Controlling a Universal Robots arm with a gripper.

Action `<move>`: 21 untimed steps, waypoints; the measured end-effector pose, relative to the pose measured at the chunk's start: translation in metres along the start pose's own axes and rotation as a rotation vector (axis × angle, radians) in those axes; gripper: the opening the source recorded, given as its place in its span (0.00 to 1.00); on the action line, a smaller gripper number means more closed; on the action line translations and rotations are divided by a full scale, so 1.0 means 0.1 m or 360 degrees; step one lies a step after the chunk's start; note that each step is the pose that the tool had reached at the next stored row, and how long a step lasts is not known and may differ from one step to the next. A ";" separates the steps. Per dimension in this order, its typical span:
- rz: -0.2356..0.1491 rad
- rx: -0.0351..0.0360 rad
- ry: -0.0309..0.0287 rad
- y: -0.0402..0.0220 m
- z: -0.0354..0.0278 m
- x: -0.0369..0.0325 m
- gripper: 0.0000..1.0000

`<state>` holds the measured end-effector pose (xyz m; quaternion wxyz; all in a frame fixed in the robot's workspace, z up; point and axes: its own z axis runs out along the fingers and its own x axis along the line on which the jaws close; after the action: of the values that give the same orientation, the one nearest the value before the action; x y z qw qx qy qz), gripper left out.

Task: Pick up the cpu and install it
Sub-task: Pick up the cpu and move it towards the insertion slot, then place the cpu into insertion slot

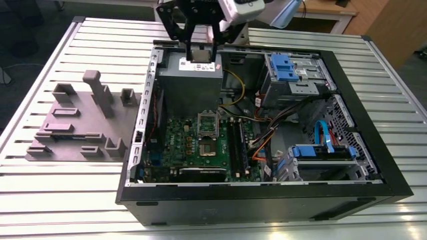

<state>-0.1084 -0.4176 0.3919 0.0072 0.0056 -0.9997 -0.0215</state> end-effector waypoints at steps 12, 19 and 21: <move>0.0000 0.0000 -0.00001 -0.080 -0.003 -0.192 0.47; 0.0000 0.0000 -0.00001 -0.079 -0.003 -0.205 0.47; 0.0000 0.0000 -0.00001 -0.079 0.000 -0.206 0.47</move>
<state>-0.0877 -0.4252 0.3913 0.0072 0.0056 -0.9997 -0.0215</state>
